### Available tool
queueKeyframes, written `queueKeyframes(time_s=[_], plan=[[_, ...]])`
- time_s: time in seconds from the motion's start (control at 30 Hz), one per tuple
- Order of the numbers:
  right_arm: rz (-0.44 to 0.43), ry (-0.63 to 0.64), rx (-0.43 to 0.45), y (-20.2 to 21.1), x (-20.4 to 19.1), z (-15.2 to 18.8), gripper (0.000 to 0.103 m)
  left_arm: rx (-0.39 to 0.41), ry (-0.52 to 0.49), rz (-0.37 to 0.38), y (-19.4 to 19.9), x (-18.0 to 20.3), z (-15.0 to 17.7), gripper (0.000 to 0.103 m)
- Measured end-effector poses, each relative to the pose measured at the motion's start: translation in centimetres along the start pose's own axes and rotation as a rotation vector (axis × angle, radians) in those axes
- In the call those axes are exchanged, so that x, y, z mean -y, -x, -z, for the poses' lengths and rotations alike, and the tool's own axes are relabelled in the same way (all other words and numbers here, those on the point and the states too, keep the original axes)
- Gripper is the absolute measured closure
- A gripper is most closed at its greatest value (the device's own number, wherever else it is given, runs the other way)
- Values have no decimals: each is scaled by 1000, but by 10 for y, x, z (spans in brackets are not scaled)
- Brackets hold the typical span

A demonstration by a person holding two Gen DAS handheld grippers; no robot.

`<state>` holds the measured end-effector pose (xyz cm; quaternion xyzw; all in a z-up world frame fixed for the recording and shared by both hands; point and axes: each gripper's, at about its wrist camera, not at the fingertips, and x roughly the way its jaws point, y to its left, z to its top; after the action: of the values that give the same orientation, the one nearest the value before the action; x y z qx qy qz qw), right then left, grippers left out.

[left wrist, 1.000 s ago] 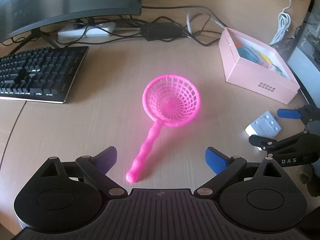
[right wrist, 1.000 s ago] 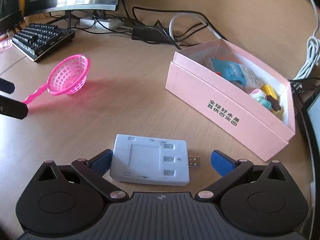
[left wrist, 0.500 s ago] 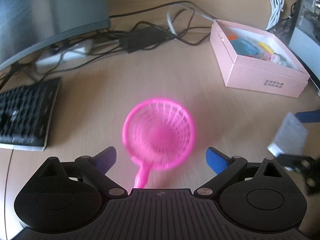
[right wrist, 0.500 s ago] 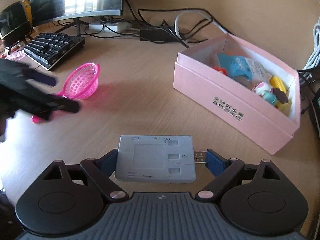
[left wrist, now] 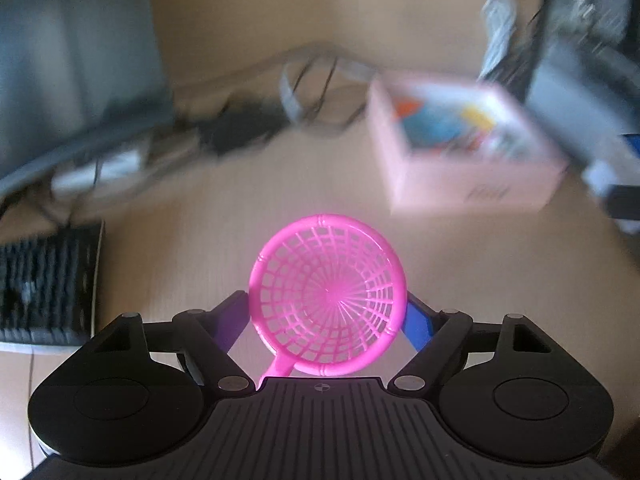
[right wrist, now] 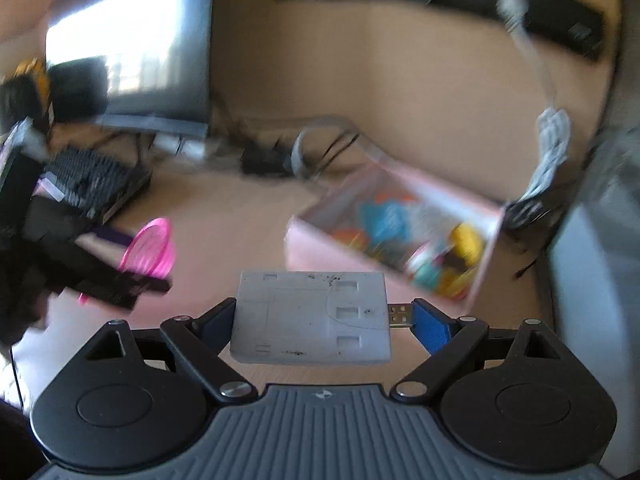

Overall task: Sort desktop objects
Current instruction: 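Carry the pink net and card reader into the pink box and open both tools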

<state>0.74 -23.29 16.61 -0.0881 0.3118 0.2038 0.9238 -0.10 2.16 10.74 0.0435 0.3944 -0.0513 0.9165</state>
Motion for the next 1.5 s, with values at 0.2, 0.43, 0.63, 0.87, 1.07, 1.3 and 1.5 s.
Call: queueKeyframes(time_s=[0.2, 0.43, 0.63, 0.87, 1.07, 1.3, 1.5], plan=[[65, -35, 161, 49, 18, -32, 12, 241, 4, 44, 59, 1, -77, 18], [147, -98, 182, 64, 30, -16, 12, 251, -17, 153, 16, 24, -153, 18], [202, -196, 96, 64, 38, 18, 12, 82, 8, 277, -78, 58, -182, 18], [253, -265, 34, 56, 46, 32, 12, -17, 29, 325, -132, 72, -187, 10], [249, -251, 31, 35, 54, 19, 12, 39, 23, 286, -100, 44, -164, 6], [216, -183, -4, -23, 66, -11, 12, 2, -19, 117, -83, 27, -89, 6], [180, -126, 5, -89, 62, -51, 12, -64, 23, 73, -64, 24, -24, 4]])
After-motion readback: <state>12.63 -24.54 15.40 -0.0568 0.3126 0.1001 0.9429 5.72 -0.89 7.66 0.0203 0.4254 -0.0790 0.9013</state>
